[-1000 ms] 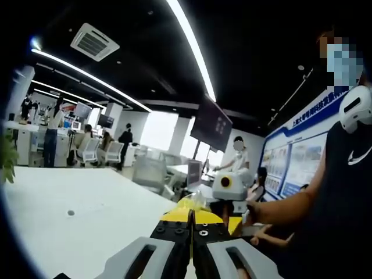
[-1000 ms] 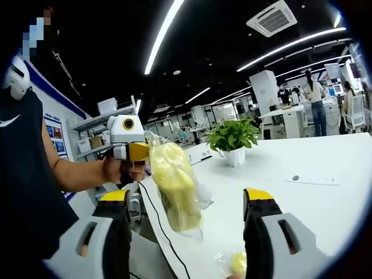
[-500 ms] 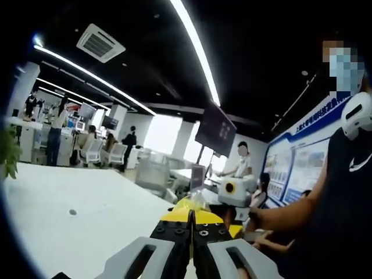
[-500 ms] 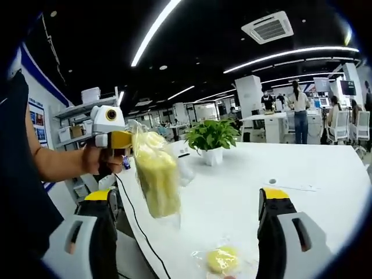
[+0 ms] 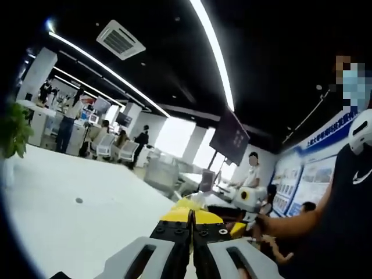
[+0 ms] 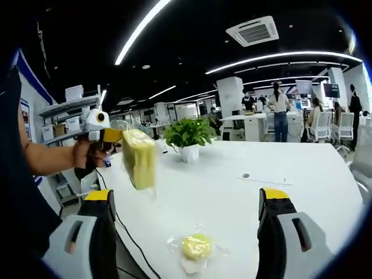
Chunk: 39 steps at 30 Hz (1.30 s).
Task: Compare the silicone blocks by pressing each to a similar depth, holding the contact briefly, and releasing to observe deformation and rebound differences across the visible hardness samples.
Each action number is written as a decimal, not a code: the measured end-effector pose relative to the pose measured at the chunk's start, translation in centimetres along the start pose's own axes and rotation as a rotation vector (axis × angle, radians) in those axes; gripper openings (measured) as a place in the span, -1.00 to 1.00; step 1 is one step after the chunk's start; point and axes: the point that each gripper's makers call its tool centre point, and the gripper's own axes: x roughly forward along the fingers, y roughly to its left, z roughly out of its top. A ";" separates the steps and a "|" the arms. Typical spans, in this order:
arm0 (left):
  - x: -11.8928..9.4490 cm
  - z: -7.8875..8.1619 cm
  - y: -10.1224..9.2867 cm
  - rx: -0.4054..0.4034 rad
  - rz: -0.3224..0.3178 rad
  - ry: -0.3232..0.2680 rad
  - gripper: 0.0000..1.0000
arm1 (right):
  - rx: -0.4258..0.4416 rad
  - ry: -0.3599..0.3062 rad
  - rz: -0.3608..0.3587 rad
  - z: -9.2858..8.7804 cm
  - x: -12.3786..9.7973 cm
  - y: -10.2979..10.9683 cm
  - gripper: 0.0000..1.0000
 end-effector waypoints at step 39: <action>-1.4 -1.7 3.8 -0.165 0.102 0.005 -1.00 | 0.038 0.144 -0.113 -10.5 -7.7 -3.5 0.93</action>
